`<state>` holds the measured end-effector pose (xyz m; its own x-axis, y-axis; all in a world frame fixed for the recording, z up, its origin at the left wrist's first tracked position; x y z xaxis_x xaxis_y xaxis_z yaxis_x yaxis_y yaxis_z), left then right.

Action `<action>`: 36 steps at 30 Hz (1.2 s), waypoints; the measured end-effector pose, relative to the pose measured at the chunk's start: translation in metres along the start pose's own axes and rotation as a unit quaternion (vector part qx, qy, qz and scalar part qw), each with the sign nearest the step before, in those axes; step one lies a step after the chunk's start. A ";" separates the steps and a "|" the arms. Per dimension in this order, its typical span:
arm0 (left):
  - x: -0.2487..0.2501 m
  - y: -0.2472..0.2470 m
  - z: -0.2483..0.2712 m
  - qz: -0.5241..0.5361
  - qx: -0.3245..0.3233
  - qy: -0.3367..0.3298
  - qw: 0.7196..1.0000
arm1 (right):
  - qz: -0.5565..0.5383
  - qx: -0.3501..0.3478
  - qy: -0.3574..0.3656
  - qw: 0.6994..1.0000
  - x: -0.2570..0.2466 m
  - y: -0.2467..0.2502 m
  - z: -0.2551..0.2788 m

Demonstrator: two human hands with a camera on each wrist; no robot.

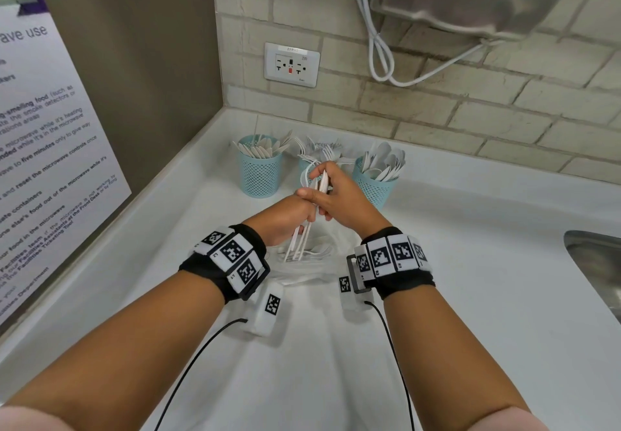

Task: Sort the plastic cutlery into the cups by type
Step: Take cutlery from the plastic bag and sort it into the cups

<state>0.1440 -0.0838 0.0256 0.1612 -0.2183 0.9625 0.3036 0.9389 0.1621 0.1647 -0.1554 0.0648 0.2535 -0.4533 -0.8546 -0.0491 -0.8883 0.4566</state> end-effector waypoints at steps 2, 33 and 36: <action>0.001 0.000 -0.002 0.029 0.000 -0.010 1.000 | -0.003 0.001 -0.013 1.000 0.004 0.001 -0.001; 0.034 0.028 -0.040 0.072 0.109 -0.070 0.989 | -0.019 0.328 -0.074 0.942 0.020 0.125 -0.014; 0.072 0.037 -0.043 0.146 0.128 -0.120 0.974 | 0.026 0.416 -0.001 0.909 -0.004 0.158 -0.017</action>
<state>0.2069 -0.0764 0.0918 -0.0274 0.1082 0.9938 0.0278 0.9938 -0.1074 0.1721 -0.2924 0.1441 0.2278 -0.4952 -0.8384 -0.7751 -0.6133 0.1517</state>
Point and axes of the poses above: each hand's wrist, its own z-axis away from the middle knuckle, its own y-axis out of the back of the hand, x = y × z, the point moved 8 cm from there along -z, towards the middle knuckle, and after that the axes turned 10 degrees about x, right-handed, at the moved point
